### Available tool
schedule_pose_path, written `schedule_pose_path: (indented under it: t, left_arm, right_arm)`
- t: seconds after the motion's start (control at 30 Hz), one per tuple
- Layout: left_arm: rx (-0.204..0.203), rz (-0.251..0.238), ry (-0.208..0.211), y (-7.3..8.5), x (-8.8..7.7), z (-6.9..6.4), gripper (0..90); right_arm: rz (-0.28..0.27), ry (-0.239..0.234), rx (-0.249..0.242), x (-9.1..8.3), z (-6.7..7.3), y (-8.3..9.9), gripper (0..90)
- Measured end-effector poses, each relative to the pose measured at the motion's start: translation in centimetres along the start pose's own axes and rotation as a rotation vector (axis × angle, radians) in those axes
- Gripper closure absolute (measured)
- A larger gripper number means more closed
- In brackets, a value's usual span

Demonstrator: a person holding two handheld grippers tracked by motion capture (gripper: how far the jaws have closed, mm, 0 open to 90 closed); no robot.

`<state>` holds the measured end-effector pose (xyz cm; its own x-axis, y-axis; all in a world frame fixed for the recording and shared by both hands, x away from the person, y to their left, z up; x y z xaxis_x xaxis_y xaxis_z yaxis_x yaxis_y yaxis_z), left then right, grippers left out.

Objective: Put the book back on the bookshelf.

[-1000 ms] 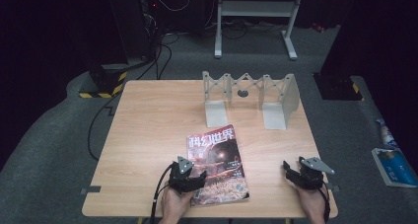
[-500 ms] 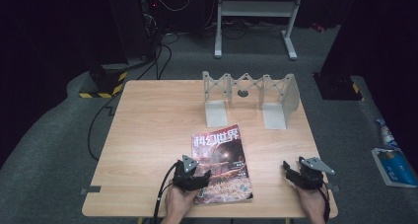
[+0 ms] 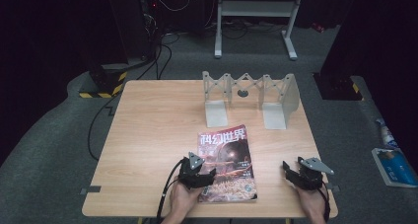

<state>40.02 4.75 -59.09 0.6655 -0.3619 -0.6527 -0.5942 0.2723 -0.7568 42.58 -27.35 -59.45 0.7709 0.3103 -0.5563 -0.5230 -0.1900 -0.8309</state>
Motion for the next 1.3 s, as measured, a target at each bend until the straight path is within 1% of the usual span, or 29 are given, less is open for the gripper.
schedule_pose_path:
  t: [0.07, 0.1, 0.2, 0.27, 0.3, 0.4, 0.53, 0.57, 0.6, 0.63, 0.67, 0.73, 0.77, 0.83, 0.87, 0.9, 0.93, 0.97, 1.0, 1.03, 1.13, 1.17, 1.2, 1.27, 1.3]
  left_arm:
    - [0.002, 0.000, 0.004, 0.0, 0.1, 0.0, 24.8]
    - [0.003, -0.002, 0.006, -0.1, 0.1, 0.0, 24.7]
    - [0.011, -0.007, 0.014, -0.1, 0.2, 0.0, 24.5]
    - [0.009, 0.001, 0.014, -0.2, 0.2, 0.0, 24.5]
    - [0.009, 0.002, 0.016, -0.2, 0.2, 0.0, 24.5]
    - [0.014, 0.001, 0.020, -0.1, 0.1, 0.1, 24.6]
    - [0.017, -0.008, 0.028, -0.2, 0.2, 0.1, 24.3]
    - [0.014, -0.011, 0.030, -0.2, 0.3, 0.1, 24.2]
    - [0.016, -0.014, 0.033, -0.2, 0.3, 0.2, 24.2]
    - [0.025, -0.015, 0.031, -0.3, 0.3, 0.3, 24.2]
    - [0.018, -0.016, 0.035, -0.3, 0.3, 0.3, 24.3]
    - [0.021, -0.020, 0.034, -0.3, 0.4, 0.4, 24.5]
    - [0.030, -0.021, 0.032, -0.4, 0.4, 0.5, 24.7]
    - [0.020, -0.025, 0.040, -0.4, 0.5, 0.5, 25.0]
    - [0.020, -0.028, 0.042, -0.4, 0.5, 0.6, 25.3]
    - [0.025, -0.030, 0.043, -0.5, 0.6, 0.7, 25.9]
    - [0.029, -0.035, 0.042, -0.5, 0.6, 0.8, 26.5]
    - [0.024, -0.037, 0.044, -0.6, 0.6, 0.9, 27.1]
    - [0.028, -0.039, 0.046, -0.6, 0.7, 1.0, 27.6]
    - [0.017, -0.045, 0.047, -0.7, 0.7, 1.0, 28.1]
    - [0.021, -0.054, 0.046, -0.8, 0.9, 1.2, 29.1]
    - [0.015, -0.058, 0.048, -0.9, 1.0, 1.2, 29.4]
    - [0.023, -0.052, 0.046, -0.9, 1.0, 1.4, 29.6]
    - [0.014, -0.025, 0.047, -1.1, 1.1, 1.4, 29.8]
    - [0.024, -0.013, 0.043, -1.2, 1.2, 1.6, 30.2]
  right_arm:
    - [0.004, -0.012, -0.018, -0.1, 0.2, 0.0, 41.0]
    - [0.002, -0.027, -0.025, -0.3, 0.6, 0.0, 42.8]
    - [-0.006, -0.064, -0.041, -0.6, 1.7, -0.1, 44.0]
    - [0.001, -0.070, -0.045, -0.8, 2.5, -0.1, 44.0]
    - [0.013, -0.080, -0.048, -0.8, 3.0, -0.1, 44.5]
    - [0.050, -0.103, -0.040, -1.0, 3.9, -0.1, 45.0]
    - [0.058, -0.170, -0.009, -1.3, 5.3, -0.5, 45.8]
    - [0.062, -0.190, -0.007, -1.3, 5.8, -0.6, 45.6]
    - [0.066, -0.200, -0.008, -1.3, 6.1, -0.6, 45.3]
    - [0.074, -0.212, -0.011, -1.3, 6.6, -0.7, 45.0]
    - [0.081, -0.220, -0.022, -1.3, 6.9, -0.7, 44.9]
    - [0.096, -0.232, -0.029, -1.2, 7.6, -0.8, 44.8]
    - [0.106, -0.246, -0.027, -1.0, 8.1, -0.9, 44.8]
    - [0.116, -0.263, -0.024, -0.8, 8.6, -1.0, 44.8]
    - [0.121, -0.271, -0.024, -0.8, 8.8, -1.0, 44.9]
    - [0.136, -0.285, -0.014, -0.6, 9.2, -1.1, 44.5]
    - [0.148, -0.275, -0.005, -0.6, 9.3, -1.2, 44.8]
    - [0.149, -0.264, 0.001, -0.5, 9.4, -1.3, 45.7]
    - [0.150, -0.262, 0.003, -0.4, 9.5, -1.5, 45.9]
    - [0.154, -0.265, 0.010, -0.3, 9.7, -1.6, 46.1]
    - [0.162, -0.264, -0.007, -0.1, 10.0, -2.0, 45.8]
    - [0.167, -0.264, -0.009, -0.1, 10.1, -2.1, 45.1]
    - [0.168, -0.265, -0.013, 0.0, 10.2, -2.1, 44.0]
    - [0.168, -0.274, -0.018, 0.1, 10.5, -2.3, 42.3]
    - [0.172, -0.272, -0.023, 0.2, 10.6, -2.3, 42.3]
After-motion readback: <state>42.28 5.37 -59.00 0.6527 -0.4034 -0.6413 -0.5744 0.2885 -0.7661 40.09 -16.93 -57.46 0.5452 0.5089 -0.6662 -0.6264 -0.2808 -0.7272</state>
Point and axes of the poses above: each handheld gripper's, and its own axes: x roughly forward along the jaws, y roughly out of its underside, z roughly to its left, the point moved 10 cm from there along x, roughly forward along the jaws, and after that the axes turned 4 degrees about -y, right-handed, at the moved point
